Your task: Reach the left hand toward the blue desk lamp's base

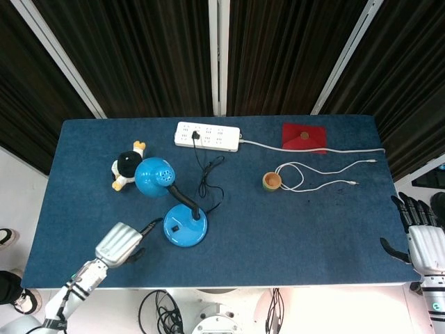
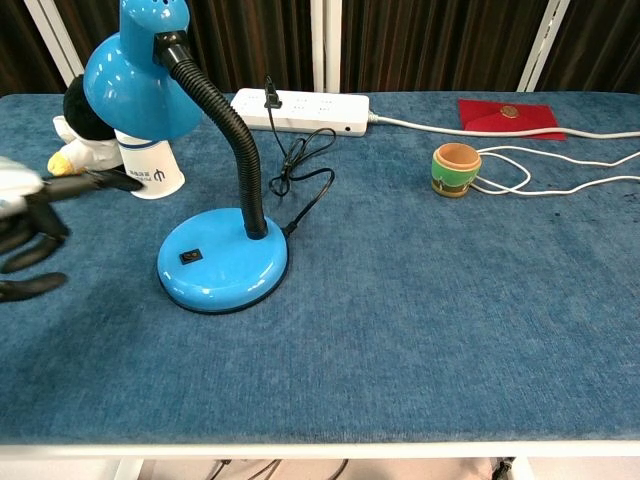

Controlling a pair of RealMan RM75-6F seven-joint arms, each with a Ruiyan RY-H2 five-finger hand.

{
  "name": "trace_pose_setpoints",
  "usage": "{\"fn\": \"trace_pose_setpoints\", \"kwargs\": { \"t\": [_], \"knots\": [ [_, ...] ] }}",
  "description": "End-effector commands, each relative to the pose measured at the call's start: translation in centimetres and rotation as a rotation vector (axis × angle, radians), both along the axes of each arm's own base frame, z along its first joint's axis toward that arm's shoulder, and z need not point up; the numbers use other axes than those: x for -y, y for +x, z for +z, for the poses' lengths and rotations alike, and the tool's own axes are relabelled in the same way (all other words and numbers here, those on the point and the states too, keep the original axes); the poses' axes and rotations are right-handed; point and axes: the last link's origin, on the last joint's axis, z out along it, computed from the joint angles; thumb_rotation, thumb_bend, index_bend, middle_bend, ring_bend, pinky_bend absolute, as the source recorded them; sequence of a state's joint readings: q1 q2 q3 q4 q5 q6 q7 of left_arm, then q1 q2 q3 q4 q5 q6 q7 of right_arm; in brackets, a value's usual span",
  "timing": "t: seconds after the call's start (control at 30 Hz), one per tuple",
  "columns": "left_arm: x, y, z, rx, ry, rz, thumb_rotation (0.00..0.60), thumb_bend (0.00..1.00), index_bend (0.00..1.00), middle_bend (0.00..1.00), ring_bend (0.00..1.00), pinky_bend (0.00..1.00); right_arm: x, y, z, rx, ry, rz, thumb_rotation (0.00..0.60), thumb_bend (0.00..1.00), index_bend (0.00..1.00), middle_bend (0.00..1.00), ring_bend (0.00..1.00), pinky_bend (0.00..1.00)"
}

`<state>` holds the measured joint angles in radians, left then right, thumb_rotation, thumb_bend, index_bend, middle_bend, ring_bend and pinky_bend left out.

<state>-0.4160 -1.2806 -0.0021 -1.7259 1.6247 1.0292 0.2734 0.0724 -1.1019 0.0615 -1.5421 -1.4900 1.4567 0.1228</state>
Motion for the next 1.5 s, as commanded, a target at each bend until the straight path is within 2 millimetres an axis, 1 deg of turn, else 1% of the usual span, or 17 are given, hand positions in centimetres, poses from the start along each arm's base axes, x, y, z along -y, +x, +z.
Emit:
{"fn": "trace_pose_setpoints", "kwargs": {
  "t": [0.03,0.13,0.23,0.37,0.6,0.8,1.5],
  "knots": [
    [-0.4,1.8,-1.9,-0.010,-0.031,-0.044,0.600,0.38,0.06,0.77,0.75,0.78,0.0,0.0,0.0,0.001,0.001,0.000,0.600,0.19,0.00,0.00,0.00,0.00],
    [-0.4,2.2,-3.1,-0.023,-0.061,-0.044,0.600,0.38,0.06,0.77,0.75,0.78,-0.1,-0.1,0.0,0.001,0.003,-0.001,0.600,0.19,0.00,0.00,0.00,0.00],
    [-0.6,2.1,-4.0,-0.052,-0.076,-0.033,0.600,0.38,0.06,0.78,0.76,0.78,-0.1,-0.2,0.0,0.002,0.004,-0.005,0.600,0.19,0.00,0.00,0.00,0.00],
    [-0.7,2.1,-4.7,-0.069,-0.082,-0.015,0.600,0.38,0.06,0.78,0.76,0.78,-0.2,-0.3,0.2,0.005,-0.003,-0.007,0.600,0.19,0.00,0.00,0.00,0.00],
    [-0.8,1.4,-4.2,-0.078,-0.058,0.020,0.600,0.39,0.07,0.79,0.77,0.78,0.0,-0.4,0.3,0.007,-0.003,-0.013,0.600,0.19,0.00,0.00,0.00,0.00],
    [-0.4,0.6,-3.7,-0.087,-0.053,0.041,0.600,0.39,0.11,0.79,0.77,0.78,0.0,-0.5,0.0,0.005,0.005,-0.015,0.600,0.19,0.00,0.00,0.00,0.00],
    [-0.3,0.3,-4.4,-0.111,-0.080,0.036,0.600,0.39,0.12,0.79,0.77,0.80,0.1,-1.1,-0.2,0.000,0.020,-0.052,0.600,0.19,0.00,0.00,0.00,0.00]
  ]
}}
